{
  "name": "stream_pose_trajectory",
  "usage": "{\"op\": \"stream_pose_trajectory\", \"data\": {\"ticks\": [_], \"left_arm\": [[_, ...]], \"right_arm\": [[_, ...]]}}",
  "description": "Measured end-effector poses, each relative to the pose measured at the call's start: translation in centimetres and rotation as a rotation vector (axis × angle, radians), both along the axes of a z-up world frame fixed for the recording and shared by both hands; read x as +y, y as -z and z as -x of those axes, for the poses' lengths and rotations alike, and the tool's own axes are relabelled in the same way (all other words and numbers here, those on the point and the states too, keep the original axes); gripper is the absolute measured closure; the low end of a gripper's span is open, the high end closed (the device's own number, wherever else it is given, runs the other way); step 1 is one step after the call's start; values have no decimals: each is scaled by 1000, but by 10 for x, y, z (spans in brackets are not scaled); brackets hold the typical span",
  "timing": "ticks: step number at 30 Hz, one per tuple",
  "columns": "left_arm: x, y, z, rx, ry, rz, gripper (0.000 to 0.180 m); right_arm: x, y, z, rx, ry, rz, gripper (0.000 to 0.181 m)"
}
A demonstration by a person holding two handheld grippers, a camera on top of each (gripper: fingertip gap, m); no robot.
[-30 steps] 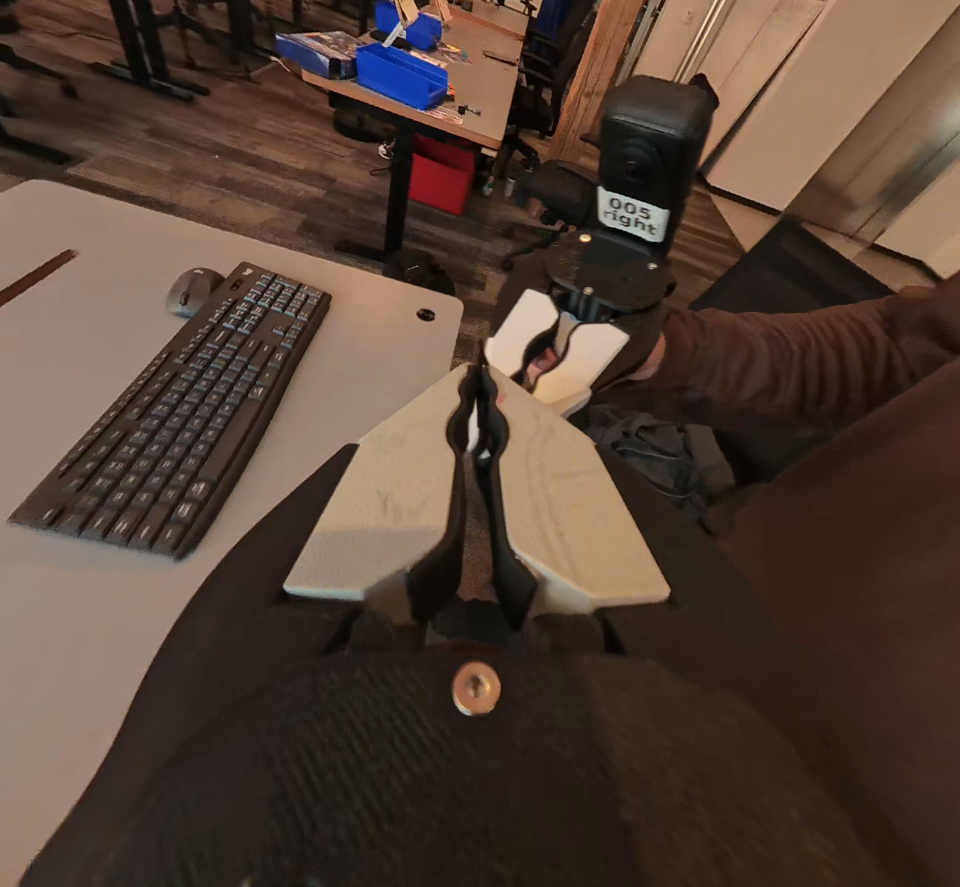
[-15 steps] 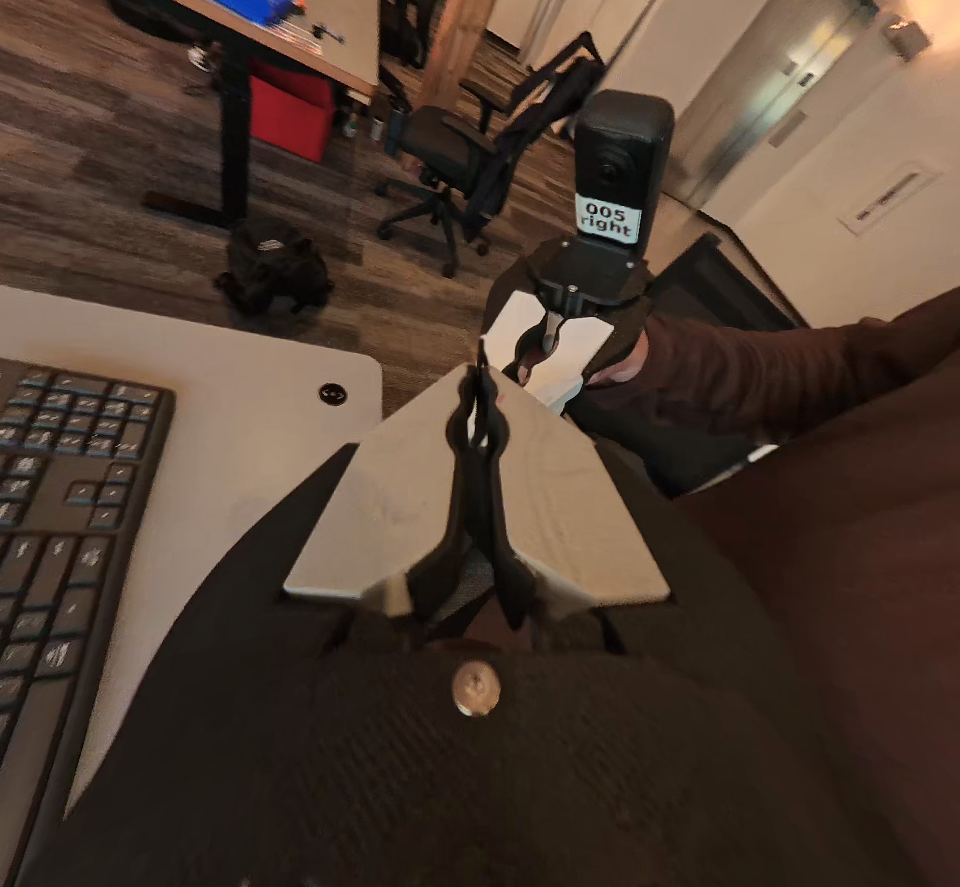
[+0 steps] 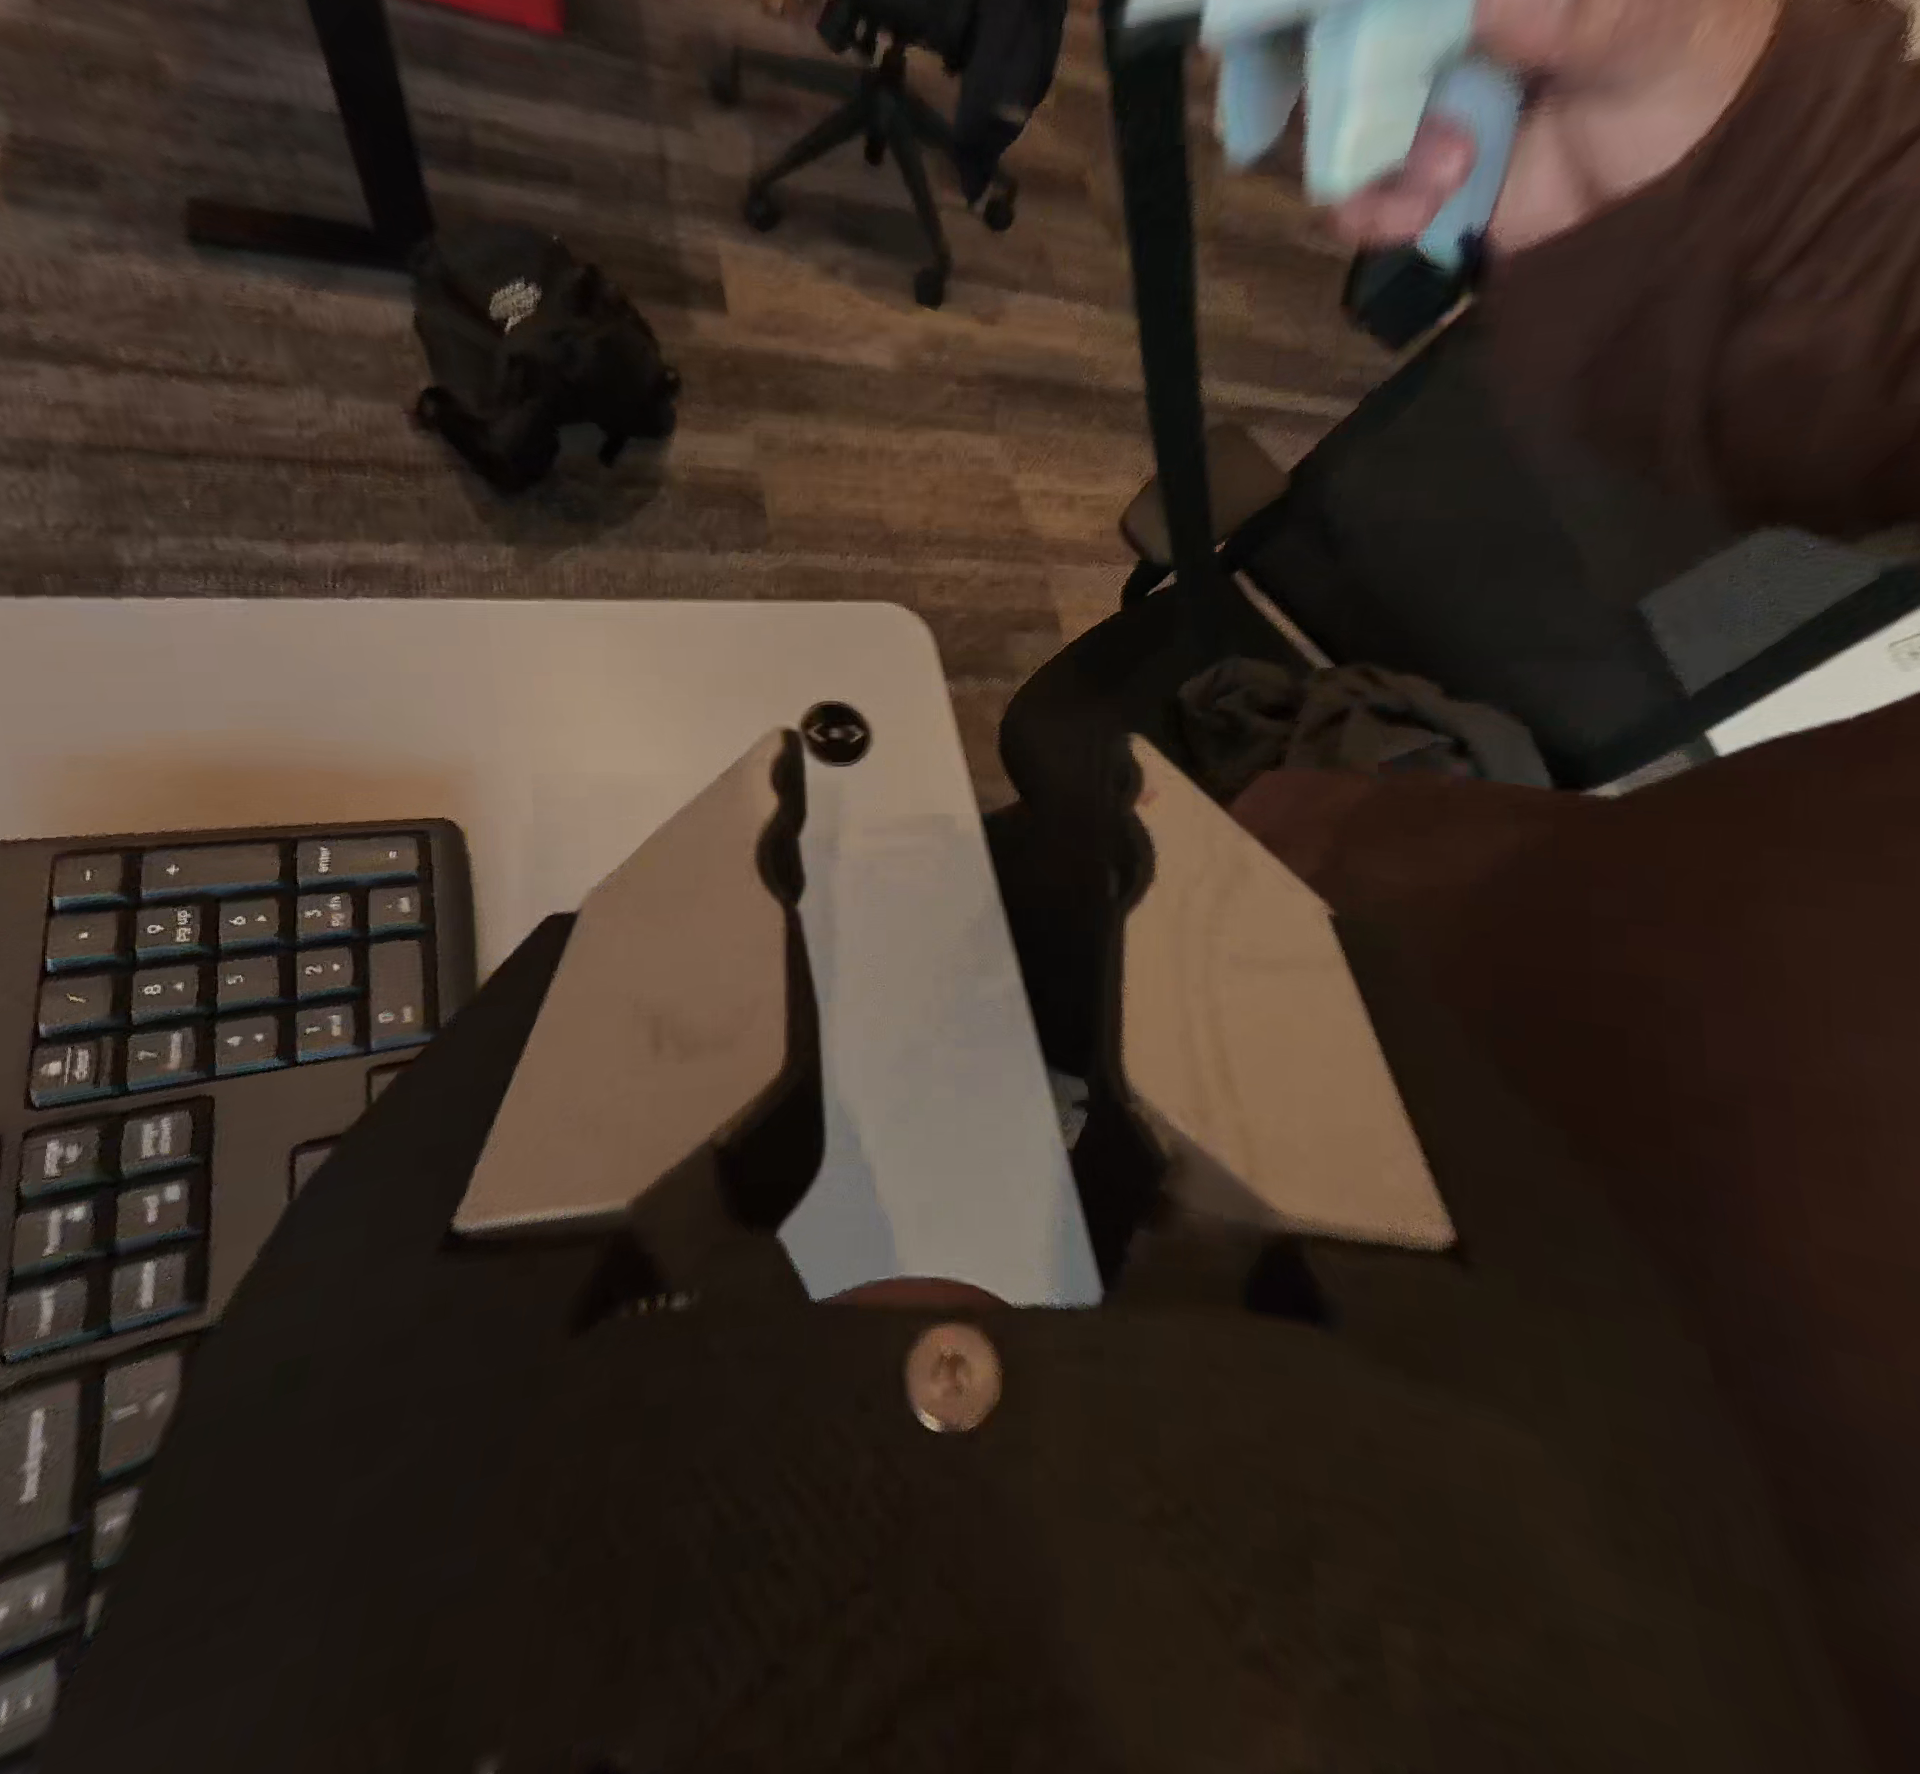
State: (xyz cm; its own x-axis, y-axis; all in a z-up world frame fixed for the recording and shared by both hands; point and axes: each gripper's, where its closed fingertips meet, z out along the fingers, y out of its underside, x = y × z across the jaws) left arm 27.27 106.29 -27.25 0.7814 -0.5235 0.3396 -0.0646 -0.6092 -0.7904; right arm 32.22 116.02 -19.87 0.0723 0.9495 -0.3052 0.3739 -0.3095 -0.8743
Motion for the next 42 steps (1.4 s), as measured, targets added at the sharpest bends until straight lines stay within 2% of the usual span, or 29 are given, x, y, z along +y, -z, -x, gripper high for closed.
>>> {"op": "stream_pose_trajectory", "data": {"ticks": [3, 6, 10, 13, 17, 24, 30, 37, 42], "left_arm": [[53, 23, -3, 29, -21, 32, 118], [134, 32, -5, 61, -88, -25, 133], [264, 62, -2, 147, -224, -56, 143], [350, 75, -9, 60, -403, 9, 151], [428, 61, -20, 16, -494, 57, 152], [522, 45, 5, 36, -525, 48, 152], [571, 65, 3, -66, -527, 164, 152], [665, 54, 46, -45, -366, 155, 152], [752, 66, 110, -60, -240, 111, 152]], "right_arm": [[68, 6, 2, 5, -24, -27, 181], [149, 18, 4, 24, -77, -66, 181], [254, 49, 18, 82, -240, -54, 181], [321, 74, 20, 31, -344, -7, 180], [389, 60, 14, 19, -439, 75, 181], [489, 46, 32, 19, -470, 116, 180], [534, 32, 41, 28, -479, 97, 181], [618, 27, 71, 44, -325, 65, 181], [696, 40, 129, 29, -173, 54, 181]]}}
